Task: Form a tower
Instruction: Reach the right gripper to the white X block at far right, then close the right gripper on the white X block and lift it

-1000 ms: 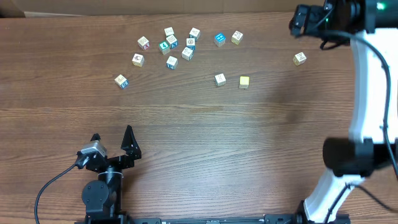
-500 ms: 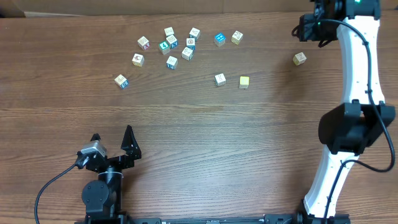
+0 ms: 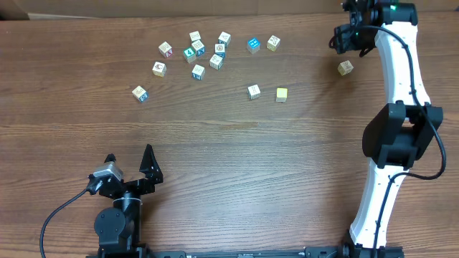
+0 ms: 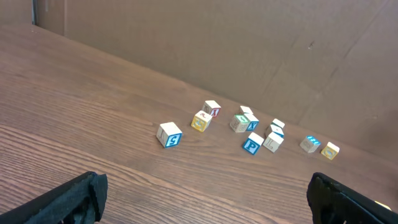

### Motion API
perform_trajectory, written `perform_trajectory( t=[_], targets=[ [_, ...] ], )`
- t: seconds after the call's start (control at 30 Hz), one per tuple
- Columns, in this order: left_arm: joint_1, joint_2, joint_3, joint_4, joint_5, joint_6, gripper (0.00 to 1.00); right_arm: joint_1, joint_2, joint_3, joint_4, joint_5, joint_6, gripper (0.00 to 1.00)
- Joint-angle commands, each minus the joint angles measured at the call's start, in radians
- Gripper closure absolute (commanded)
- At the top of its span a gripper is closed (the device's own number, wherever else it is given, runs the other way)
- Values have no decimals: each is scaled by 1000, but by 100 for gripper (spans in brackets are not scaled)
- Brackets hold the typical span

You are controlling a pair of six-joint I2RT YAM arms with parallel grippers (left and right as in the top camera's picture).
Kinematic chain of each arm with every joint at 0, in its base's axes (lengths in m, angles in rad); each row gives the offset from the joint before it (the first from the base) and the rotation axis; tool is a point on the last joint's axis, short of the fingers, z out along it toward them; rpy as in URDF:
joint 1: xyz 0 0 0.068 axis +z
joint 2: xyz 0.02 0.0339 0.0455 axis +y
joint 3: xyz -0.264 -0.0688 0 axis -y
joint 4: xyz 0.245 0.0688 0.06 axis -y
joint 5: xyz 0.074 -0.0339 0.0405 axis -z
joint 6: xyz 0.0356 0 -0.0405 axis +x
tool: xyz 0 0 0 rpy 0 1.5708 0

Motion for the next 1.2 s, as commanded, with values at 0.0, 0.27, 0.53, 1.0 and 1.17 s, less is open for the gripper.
perform_trajectory(
  t=[0.0, 0.27, 0.53, 1.0, 1.17],
  targets=[
    [-3, -8, -3, 2, 5, -6, 1, -21, 14, -61, 45, 9, -27, 32],
    [-3, -8, -3, 2, 5, -6, 1, -69, 14, -233, 209, 21, -27, 29],
    [-3, -8, -3, 2, 5, -6, 1, -79, 17, -308, 277, -24, -28, 31],
    [-3, -8, -3, 2, 5, -6, 0, -77, 27, -327, 287, -75, -46, 58],
    [-3, -8, -3, 2, 5, -6, 0, -76, 27, -327, 283, -75, -26, 64]
  ],
)
